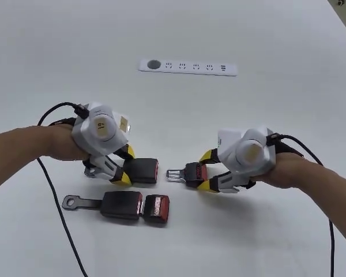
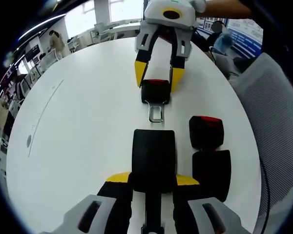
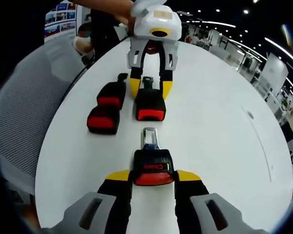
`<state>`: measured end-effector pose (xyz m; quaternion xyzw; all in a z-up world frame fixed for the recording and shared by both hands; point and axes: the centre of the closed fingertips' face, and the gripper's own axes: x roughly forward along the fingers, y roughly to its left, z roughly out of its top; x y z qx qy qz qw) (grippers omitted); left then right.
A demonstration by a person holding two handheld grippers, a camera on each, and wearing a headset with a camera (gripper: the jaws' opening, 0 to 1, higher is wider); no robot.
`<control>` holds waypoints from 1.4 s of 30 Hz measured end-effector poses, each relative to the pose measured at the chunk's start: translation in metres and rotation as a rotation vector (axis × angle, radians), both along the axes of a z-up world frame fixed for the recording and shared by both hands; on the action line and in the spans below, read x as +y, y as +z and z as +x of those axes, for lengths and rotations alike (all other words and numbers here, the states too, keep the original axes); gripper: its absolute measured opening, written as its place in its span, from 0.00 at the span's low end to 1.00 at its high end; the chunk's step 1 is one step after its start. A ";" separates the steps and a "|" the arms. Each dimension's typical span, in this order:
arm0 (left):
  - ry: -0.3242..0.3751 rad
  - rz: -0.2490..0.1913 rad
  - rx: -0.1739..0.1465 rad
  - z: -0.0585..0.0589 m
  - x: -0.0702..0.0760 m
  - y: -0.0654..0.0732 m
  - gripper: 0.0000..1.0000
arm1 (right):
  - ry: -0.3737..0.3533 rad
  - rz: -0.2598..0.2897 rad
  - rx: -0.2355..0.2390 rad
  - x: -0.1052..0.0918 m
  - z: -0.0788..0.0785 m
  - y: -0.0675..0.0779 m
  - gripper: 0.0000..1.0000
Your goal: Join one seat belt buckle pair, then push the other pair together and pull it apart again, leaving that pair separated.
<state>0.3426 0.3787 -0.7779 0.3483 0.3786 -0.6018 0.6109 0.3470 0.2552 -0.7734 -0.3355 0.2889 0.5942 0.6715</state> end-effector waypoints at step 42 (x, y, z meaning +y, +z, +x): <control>0.012 -0.005 -0.003 -0.002 -0.001 0.003 0.32 | -0.007 0.053 -0.005 0.038 0.000 0.003 0.28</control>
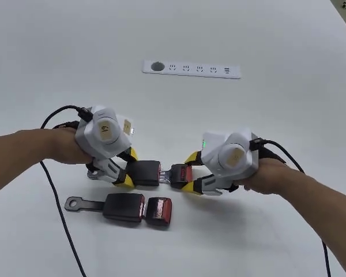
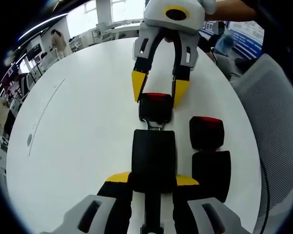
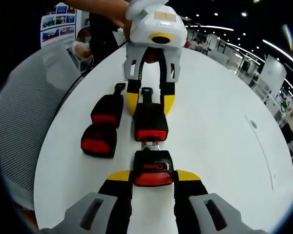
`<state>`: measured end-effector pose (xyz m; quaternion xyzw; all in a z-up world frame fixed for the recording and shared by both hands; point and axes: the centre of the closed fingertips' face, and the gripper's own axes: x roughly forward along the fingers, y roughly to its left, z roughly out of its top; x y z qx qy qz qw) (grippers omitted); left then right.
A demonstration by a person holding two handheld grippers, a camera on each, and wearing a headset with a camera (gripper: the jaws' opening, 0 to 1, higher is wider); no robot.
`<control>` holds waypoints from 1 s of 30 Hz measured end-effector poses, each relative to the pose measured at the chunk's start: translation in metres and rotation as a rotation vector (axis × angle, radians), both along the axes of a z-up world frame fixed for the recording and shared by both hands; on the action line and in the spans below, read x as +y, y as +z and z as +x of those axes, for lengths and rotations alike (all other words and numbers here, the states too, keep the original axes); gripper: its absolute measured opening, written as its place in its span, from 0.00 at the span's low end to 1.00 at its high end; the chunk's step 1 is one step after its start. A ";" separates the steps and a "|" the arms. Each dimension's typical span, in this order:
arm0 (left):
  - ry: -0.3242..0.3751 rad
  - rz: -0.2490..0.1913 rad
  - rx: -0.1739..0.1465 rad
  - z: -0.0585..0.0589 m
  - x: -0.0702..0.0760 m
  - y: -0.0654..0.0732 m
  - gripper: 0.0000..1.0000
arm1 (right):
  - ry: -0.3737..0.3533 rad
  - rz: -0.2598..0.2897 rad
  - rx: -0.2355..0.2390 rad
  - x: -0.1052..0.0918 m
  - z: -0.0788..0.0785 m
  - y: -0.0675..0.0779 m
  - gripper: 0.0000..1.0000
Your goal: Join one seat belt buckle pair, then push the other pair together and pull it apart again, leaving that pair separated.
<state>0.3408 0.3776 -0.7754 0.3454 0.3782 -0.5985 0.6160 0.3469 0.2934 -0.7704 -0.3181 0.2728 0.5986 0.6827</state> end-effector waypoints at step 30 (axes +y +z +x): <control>-0.040 0.051 -0.008 0.001 0.000 -0.003 0.31 | -0.020 0.019 0.025 0.022 -0.004 0.004 0.26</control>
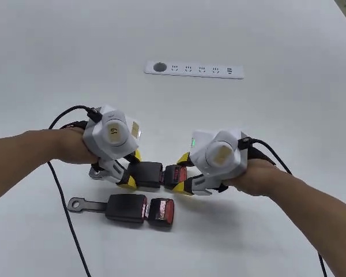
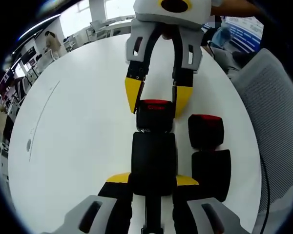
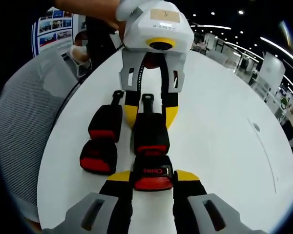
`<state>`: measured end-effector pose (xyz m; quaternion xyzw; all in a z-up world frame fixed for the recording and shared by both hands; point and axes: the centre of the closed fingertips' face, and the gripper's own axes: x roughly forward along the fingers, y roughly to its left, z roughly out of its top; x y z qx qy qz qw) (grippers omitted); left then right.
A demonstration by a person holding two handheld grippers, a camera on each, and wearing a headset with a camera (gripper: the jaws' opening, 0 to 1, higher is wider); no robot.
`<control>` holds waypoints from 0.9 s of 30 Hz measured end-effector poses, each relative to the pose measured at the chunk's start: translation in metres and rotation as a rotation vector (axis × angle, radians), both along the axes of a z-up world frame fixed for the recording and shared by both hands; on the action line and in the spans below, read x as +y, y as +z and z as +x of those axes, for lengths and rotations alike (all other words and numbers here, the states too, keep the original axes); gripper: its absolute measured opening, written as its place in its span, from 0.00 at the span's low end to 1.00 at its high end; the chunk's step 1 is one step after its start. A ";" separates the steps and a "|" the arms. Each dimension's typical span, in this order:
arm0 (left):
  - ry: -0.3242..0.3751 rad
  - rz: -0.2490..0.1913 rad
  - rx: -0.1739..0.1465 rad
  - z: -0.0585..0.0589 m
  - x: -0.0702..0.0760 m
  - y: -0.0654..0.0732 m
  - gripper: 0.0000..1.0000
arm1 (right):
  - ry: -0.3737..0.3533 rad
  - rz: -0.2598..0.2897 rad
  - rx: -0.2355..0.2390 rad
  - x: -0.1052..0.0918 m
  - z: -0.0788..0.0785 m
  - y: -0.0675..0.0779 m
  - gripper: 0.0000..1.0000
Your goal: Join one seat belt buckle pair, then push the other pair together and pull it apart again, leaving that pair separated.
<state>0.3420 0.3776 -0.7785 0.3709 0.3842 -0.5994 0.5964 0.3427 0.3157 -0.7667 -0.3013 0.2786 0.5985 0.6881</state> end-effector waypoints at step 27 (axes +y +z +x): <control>0.006 0.018 -0.002 -0.001 0.000 0.001 0.32 | 0.036 -0.007 -0.014 0.002 0.000 0.002 0.27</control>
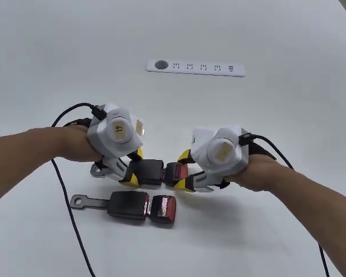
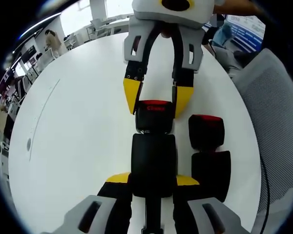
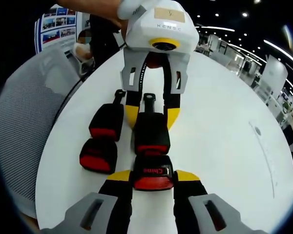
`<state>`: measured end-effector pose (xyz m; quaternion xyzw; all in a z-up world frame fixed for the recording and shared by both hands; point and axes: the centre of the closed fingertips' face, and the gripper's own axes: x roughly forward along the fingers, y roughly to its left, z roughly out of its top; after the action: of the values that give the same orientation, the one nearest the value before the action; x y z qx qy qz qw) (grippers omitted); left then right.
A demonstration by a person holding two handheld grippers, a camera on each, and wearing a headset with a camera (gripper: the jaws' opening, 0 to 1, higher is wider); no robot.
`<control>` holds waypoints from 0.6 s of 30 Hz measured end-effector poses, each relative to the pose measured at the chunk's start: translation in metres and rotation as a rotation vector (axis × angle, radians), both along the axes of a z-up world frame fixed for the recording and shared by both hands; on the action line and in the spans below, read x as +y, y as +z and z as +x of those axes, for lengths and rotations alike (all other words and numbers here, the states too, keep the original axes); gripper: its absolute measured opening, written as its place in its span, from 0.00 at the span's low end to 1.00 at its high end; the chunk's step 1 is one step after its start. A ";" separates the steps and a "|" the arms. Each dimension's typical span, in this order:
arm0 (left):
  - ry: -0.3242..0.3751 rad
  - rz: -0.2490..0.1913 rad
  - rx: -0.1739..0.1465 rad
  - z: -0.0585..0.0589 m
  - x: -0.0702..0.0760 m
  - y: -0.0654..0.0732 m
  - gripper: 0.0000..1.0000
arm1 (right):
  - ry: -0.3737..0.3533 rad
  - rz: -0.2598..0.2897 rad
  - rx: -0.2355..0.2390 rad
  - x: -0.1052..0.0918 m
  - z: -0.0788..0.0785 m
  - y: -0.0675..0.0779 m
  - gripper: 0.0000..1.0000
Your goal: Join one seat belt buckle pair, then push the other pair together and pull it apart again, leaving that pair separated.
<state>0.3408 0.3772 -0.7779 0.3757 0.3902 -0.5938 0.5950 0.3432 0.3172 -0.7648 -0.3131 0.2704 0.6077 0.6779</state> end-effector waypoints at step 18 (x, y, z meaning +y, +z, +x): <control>0.011 0.014 0.009 -0.001 -0.002 0.001 0.33 | 0.012 -0.019 0.012 -0.020 0.005 -0.006 0.28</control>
<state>0.3396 0.3749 -0.7773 0.3752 0.3991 -0.5892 0.5940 0.3480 0.2970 -0.7707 -0.3175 0.2786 0.6110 0.6695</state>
